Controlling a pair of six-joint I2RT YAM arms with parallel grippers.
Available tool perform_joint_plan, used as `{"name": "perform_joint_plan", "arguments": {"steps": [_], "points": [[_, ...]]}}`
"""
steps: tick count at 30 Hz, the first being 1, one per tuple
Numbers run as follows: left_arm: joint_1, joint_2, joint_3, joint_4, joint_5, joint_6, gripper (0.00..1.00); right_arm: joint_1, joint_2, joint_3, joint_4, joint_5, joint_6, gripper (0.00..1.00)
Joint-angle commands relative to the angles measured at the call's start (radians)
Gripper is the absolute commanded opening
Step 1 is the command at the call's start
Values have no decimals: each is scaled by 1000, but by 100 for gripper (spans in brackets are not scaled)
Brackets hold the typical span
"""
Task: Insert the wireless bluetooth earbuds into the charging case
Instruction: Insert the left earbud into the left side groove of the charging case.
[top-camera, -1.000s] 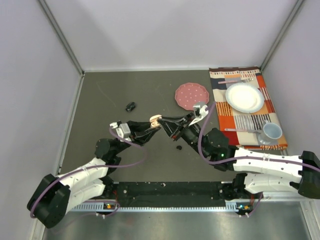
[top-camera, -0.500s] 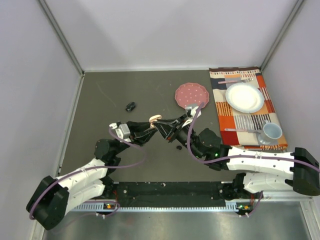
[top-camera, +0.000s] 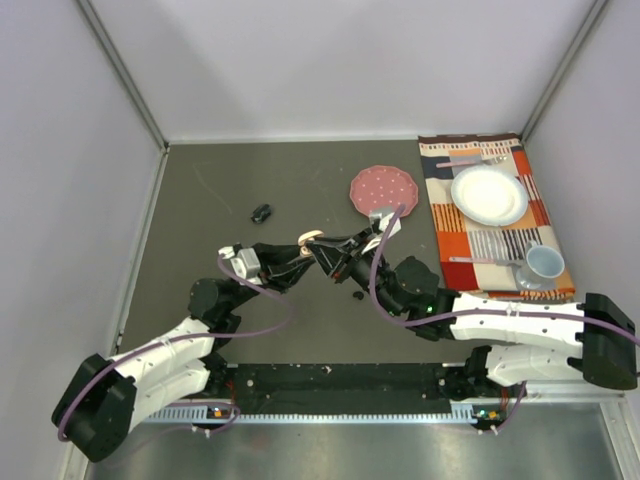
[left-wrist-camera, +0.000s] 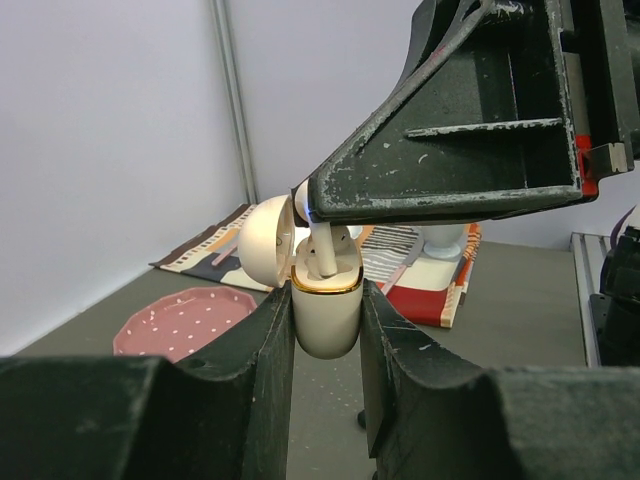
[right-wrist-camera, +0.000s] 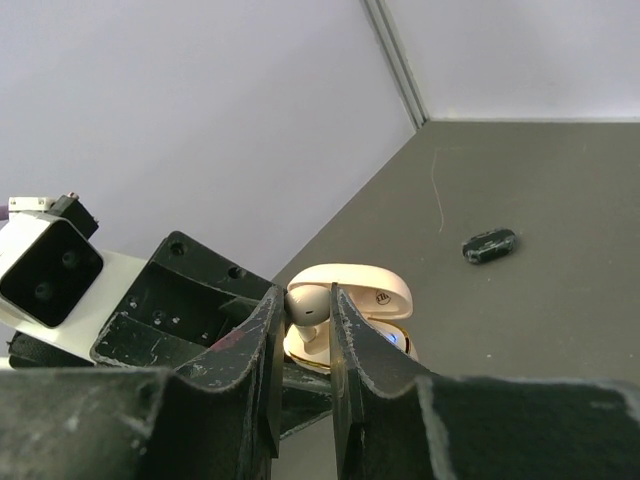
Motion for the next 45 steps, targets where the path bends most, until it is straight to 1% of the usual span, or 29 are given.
{"name": "perform_joint_plan", "arguments": {"steps": [1, 6, 27, 30, 31, 34, 36, 37, 41, 45], "points": [[-5, -25, -4, 38, -6, 5, 0, 18, 16, 42, 19, -8, 8, 0], [-5, -28, -4, 40, -9, 7, 0, 18, 21, 28, 31, -2, 22, 0], [-5, -35, -20, 77, -63, 4, 0, 47, 10, 19, -73, 98, -41, 0], [-5, -31, -18, 77, -60, 4, 0, 47, 2, 21, -75, 105, -48, 4], [-5, -29, -18, 78, -58, 4, 0, 45, 2, 22, -76, 107, -51, 6], [-5, -26, -15, 75, -48, 2, 0, 45, 1, 69, -162, 136, -15, 11], [-5, -31, -9, 61, -40, 1, 0, 45, -1, 103, -194, 112, -18, 14], [-5, -32, -9, 57, -39, 1, 0, 45, -1, 111, -203, 104, -5, 17], [-5, -44, -12, 49, -42, 4, 0, 45, -4, 125, -196, 75, -10, 24], [-5, -52, -15, 41, -48, 7, 0, 45, -13, 125, -190, 81, -18, 26]]}}
